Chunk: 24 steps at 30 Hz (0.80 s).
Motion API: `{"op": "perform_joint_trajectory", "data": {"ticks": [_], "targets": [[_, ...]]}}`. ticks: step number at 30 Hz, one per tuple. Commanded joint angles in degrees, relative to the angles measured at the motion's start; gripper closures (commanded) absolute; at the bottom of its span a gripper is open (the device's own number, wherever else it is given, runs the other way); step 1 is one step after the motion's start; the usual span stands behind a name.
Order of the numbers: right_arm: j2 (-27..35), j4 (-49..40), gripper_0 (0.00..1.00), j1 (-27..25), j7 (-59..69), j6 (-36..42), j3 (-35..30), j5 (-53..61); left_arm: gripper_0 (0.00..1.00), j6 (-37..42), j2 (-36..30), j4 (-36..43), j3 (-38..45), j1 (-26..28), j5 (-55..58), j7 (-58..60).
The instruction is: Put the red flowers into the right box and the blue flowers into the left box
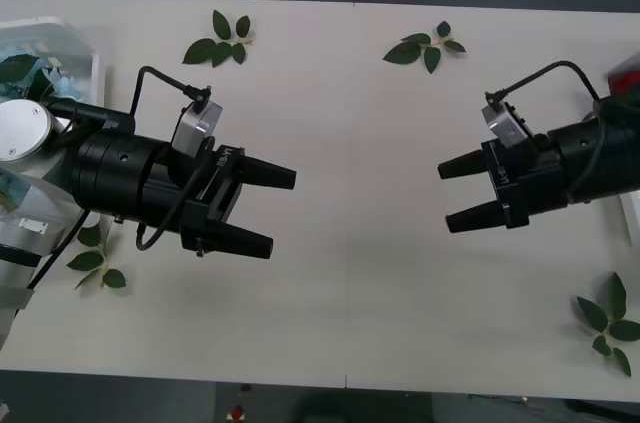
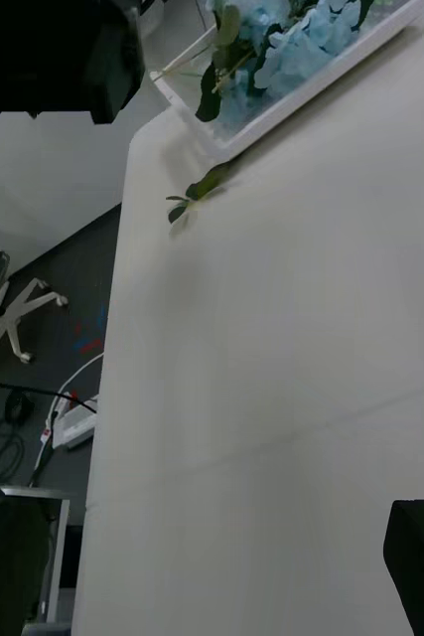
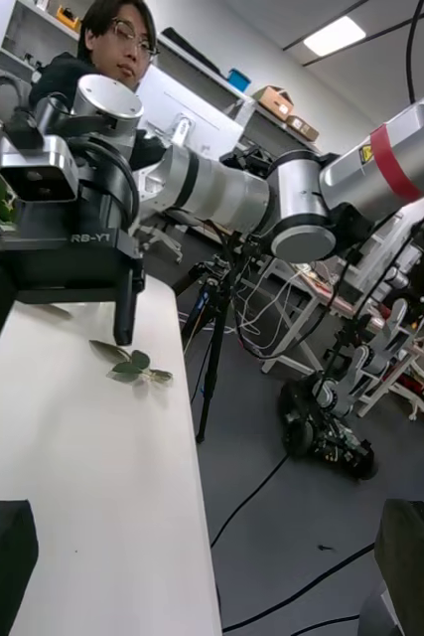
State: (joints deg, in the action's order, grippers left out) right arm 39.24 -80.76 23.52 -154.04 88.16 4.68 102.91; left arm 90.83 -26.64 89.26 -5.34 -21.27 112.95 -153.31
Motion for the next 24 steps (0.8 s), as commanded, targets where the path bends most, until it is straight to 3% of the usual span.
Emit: {"op": "perform_joint_trajectory", "data": {"ticks": [1, 24], "targets": [[0.9, -2.8, 0.0, -1.8, -1.0, -1.0, 0.1, 0.6, 0.0, -0.1, -0.3, 1.3, -0.1, 0.5, 0.4, -1.7], [0.8, -5.5, 0.0, -3.0, -1.0, -3.8, 3.1, 1.1, 0.0, -0.1, -0.3, 1.3, -0.1, 0.5, 0.4, -1.7]]}}
